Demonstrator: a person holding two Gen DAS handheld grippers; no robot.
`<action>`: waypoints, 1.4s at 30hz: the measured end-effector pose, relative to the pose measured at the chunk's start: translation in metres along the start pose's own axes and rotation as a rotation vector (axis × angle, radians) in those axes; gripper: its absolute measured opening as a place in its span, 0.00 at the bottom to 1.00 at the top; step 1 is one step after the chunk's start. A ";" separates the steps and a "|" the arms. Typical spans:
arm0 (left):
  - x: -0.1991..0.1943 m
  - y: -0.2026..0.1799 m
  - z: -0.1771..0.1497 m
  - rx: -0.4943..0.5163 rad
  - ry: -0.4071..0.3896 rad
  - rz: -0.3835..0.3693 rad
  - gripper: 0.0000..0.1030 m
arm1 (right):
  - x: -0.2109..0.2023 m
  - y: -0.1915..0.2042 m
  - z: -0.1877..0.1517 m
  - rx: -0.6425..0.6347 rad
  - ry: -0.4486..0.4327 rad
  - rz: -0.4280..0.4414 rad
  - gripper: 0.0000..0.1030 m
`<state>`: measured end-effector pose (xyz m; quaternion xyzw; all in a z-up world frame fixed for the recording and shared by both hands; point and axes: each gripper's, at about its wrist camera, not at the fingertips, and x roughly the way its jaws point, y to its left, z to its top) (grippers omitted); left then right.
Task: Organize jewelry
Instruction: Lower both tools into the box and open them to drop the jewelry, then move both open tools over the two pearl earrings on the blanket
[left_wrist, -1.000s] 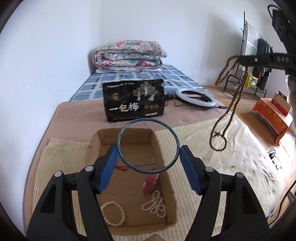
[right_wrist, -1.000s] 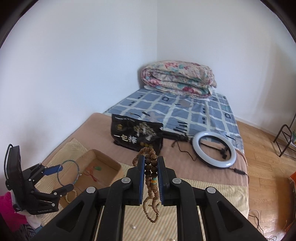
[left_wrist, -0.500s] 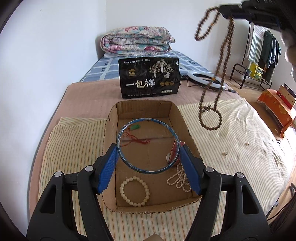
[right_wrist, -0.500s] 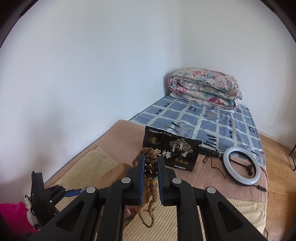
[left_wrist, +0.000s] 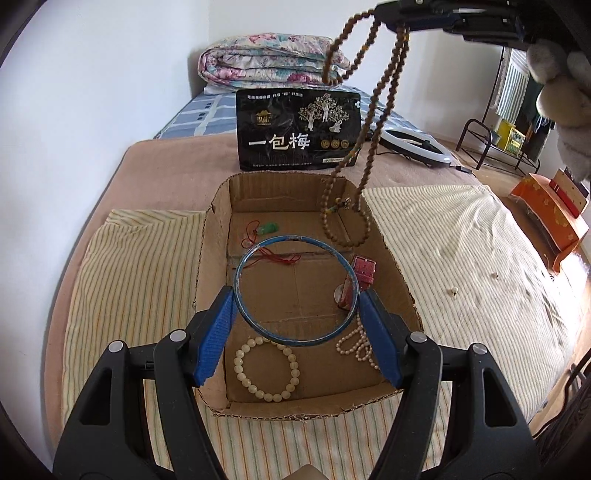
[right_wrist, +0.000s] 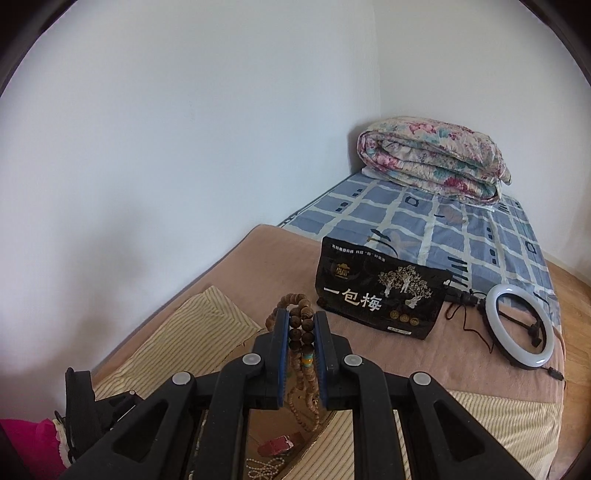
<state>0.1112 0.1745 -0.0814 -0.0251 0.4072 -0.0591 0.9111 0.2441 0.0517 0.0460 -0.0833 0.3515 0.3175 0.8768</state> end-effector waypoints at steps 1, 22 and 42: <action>0.001 0.002 0.000 -0.005 0.003 -0.001 0.68 | 0.006 -0.001 -0.003 -0.001 0.011 -0.003 0.10; 0.017 0.001 0.001 -0.044 0.047 -0.025 0.74 | 0.029 -0.033 -0.057 0.155 0.094 -0.018 0.79; 0.012 -0.061 0.035 0.027 -0.097 -0.080 0.74 | -0.099 -0.105 -0.166 0.392 0.058 -0.386 0.96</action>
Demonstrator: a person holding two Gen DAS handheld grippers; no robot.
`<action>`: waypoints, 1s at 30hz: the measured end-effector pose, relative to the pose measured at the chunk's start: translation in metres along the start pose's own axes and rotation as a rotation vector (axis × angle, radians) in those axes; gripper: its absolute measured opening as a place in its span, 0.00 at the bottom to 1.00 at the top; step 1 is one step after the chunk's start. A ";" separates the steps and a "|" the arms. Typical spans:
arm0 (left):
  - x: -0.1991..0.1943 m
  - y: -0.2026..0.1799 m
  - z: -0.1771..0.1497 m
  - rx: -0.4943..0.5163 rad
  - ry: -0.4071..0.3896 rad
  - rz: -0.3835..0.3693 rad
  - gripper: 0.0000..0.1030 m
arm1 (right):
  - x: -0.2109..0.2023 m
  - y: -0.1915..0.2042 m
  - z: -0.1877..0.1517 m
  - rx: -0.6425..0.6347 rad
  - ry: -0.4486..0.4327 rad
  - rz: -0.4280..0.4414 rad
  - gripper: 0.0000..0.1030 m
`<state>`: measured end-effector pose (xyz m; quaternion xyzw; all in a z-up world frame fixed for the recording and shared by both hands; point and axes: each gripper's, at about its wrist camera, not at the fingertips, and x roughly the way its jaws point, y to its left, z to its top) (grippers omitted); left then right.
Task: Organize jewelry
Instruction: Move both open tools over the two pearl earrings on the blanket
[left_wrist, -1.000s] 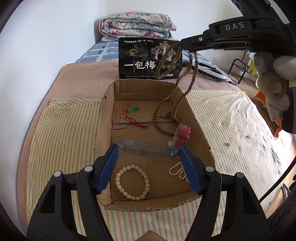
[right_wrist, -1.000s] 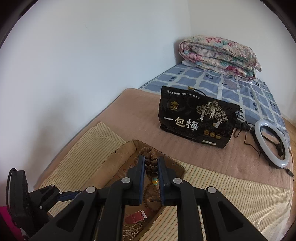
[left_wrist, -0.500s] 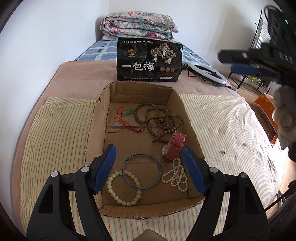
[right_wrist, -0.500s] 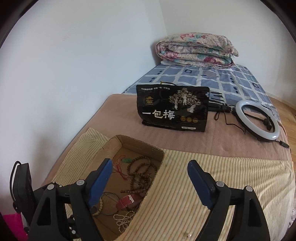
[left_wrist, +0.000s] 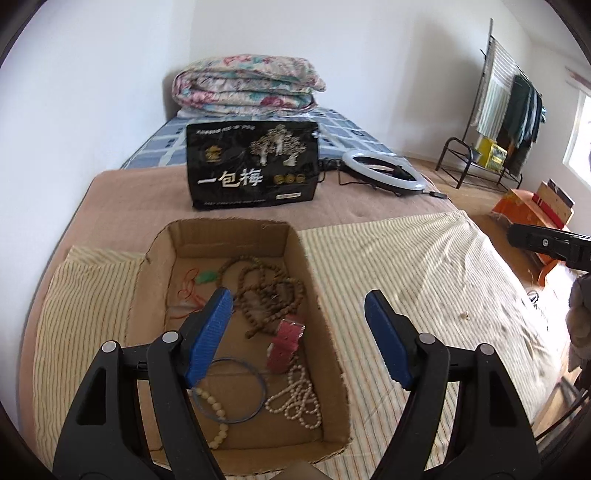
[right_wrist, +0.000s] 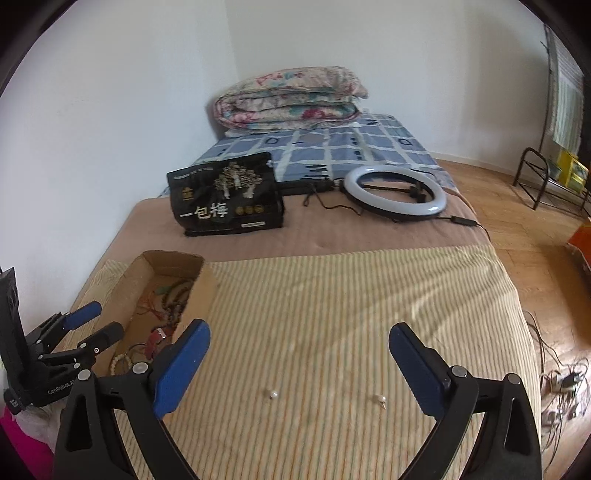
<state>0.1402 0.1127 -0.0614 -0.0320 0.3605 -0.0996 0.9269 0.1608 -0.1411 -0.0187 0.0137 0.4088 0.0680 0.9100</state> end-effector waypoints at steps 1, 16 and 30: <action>0.003 -0.006 0.000 0.011 0.005 -0.014 0.74 | -0.005 -0.004 -0.008 0.015 -0.009 -0.032 0.96; 0.022 -0.106 -0.036 0.095 0.067 -0.119 0.70 | -0.025 -0.057 -0.096 0.215 -0.042 -0.263 0.89; 0.019 -0.148 -0.066 0.116 0.091 -0.113 0.65 | -0.019 -0.079 -0.124 0.270 -0.050 -0.209 0.83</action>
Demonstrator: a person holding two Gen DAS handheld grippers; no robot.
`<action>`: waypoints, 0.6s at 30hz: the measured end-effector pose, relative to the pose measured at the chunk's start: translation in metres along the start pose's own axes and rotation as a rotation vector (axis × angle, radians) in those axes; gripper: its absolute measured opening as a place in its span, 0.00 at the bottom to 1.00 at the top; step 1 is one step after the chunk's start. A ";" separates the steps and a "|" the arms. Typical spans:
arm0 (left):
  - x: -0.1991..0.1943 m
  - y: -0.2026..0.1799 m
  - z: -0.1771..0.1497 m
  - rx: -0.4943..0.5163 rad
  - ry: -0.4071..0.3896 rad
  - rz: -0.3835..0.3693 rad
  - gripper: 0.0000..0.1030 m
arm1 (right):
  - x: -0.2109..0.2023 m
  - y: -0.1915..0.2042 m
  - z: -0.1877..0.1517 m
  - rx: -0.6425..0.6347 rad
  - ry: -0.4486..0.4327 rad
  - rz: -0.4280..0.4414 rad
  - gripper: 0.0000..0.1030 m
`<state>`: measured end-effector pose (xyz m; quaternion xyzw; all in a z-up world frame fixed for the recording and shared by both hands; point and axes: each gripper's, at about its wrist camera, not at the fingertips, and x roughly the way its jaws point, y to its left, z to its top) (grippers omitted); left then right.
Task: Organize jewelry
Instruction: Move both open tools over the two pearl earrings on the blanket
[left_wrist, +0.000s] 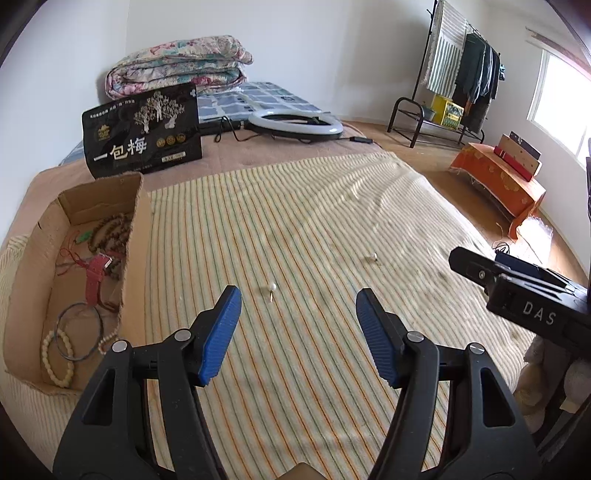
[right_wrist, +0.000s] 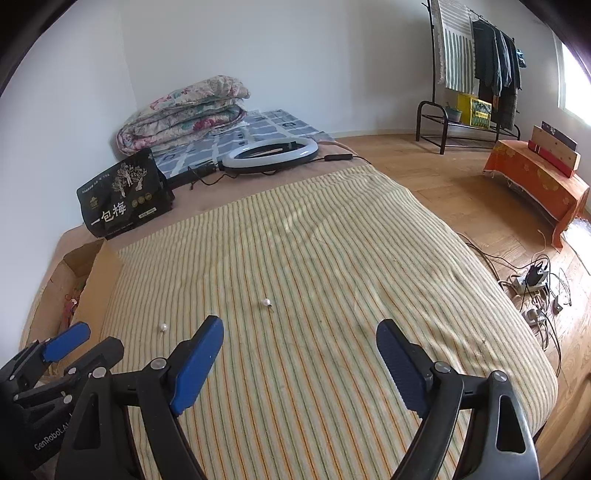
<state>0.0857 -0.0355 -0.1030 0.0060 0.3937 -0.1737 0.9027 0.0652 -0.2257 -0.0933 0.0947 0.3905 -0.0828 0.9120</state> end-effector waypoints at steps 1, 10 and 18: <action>0.002 -0.002 -0.001 0.004 0.004 0.007 0.65 | 0.002 -0.002 0.000 0.013 0.004 0.003 0.82; 0.018 -0.011 -0.002 0.036 0.015 0.028 0.65 | 0.013 -0.009 -0.002 0.020 0.007 0.001 0.81; 0.032 -0.006 -0.010 0.029 0.024 0.026 0.65 | 0.023 -0.007 -0.005 -0.025 0.008 0.030 0.78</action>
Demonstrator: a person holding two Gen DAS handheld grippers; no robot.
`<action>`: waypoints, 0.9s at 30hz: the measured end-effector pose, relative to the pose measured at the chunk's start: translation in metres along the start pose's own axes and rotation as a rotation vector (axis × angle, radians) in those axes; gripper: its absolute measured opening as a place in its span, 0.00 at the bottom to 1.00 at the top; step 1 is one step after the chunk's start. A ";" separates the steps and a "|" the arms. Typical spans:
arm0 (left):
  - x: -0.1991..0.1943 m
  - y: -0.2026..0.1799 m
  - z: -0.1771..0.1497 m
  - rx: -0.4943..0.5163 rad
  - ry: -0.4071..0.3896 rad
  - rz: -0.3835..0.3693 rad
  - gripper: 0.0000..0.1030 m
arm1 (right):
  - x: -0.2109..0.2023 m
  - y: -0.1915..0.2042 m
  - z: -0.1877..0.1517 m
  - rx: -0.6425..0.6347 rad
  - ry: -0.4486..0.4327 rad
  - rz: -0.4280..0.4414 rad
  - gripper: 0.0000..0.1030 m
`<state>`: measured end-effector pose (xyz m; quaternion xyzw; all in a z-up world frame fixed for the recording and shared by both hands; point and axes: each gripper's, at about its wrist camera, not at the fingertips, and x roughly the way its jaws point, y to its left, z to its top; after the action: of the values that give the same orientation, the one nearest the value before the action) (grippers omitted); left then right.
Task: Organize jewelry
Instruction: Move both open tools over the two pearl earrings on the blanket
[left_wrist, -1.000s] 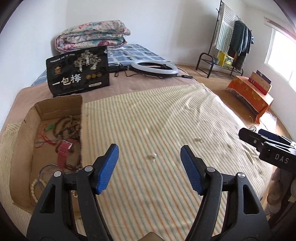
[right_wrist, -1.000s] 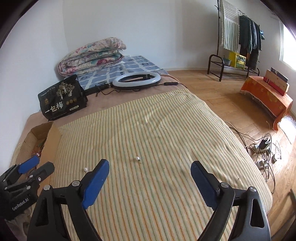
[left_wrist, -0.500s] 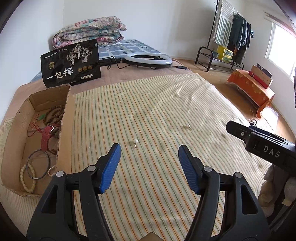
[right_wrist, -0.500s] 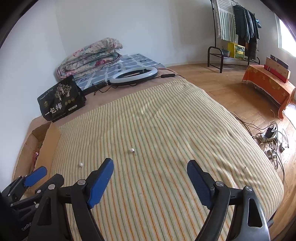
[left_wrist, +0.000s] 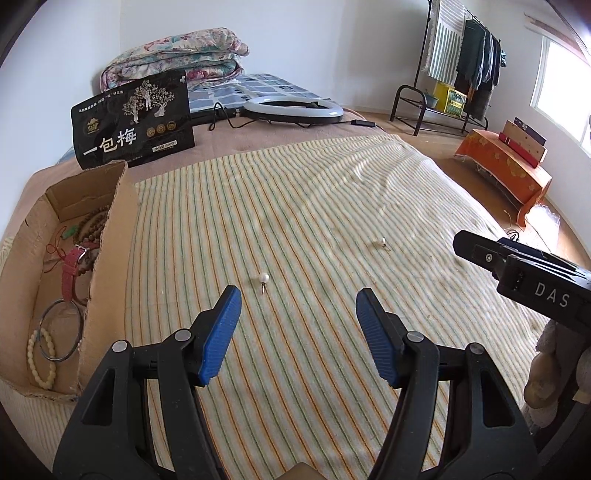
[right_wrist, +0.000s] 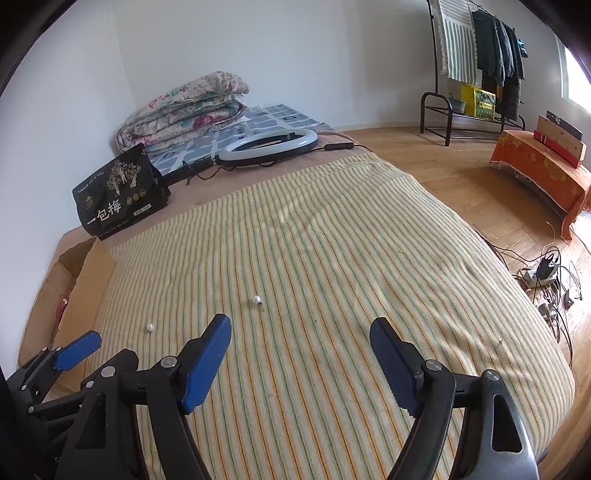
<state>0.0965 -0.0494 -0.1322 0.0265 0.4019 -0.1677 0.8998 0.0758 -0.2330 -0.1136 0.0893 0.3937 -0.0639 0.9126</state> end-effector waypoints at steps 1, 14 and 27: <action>0.001 0.000 -0.001 -0.001 0.000 0.001 0.65 | 0.001 0.002 -0.001 -0.013 0.000 0.005 0.78; 0.006 0.011 -0.003 -0.027 0.002 -0.002 0.65 | 0.001 0.019 0.001 -0.047 -0.017 0.048 0.76; 0.009 0.014 -0.002 -0.013 -0.003 -0.007 0.57 | 0.022 0.013 -0.009 -0.163 0.038 0.073 0.66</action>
<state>0.1050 -0.0380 -0.1417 0.0190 0.4018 -0.1681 0.9000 0.0870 -0.2189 -0.1348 0.0301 0.4114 0.0033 0.9109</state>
